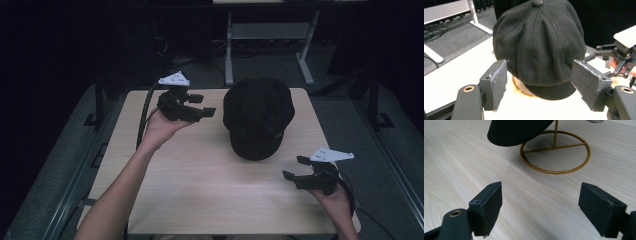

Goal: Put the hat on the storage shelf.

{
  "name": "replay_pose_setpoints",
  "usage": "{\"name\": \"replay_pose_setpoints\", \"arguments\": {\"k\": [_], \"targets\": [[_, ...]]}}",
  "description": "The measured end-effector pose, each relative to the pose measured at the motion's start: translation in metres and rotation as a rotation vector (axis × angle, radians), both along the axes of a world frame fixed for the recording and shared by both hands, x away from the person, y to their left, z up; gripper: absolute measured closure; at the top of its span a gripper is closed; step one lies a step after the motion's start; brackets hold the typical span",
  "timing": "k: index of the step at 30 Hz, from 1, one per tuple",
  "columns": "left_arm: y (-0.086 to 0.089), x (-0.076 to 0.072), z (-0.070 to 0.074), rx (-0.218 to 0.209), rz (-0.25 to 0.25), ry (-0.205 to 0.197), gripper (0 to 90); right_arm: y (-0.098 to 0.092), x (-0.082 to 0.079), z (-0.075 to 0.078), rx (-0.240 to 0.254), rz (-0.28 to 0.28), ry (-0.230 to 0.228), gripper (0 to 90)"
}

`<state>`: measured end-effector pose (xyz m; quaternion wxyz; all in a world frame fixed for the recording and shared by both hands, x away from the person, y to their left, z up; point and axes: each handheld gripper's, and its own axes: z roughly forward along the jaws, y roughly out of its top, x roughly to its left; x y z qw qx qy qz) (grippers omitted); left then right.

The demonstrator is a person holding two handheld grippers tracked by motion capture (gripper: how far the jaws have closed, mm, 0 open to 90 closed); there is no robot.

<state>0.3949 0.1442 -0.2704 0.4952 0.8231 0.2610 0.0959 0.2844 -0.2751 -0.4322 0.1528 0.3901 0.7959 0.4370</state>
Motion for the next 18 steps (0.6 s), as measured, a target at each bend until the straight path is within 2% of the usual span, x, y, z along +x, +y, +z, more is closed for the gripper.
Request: {"name": "replay_pose_setpoints", "arguments": {"k": [12, 18], "targets": [[0.023, -0.008, -0.014, -0.019, 0.033, 0.003, 28.1, 0.003, 0.000, -0.001, -0.019, 0.000, 0.004, 18.7], [0.032, -0.011, -0.024, -0.030, 0.041, 0.020, 27.9, 0.003, 0.000, -0.002, -0.023, -0.001, 0.005, 18.7]]}}
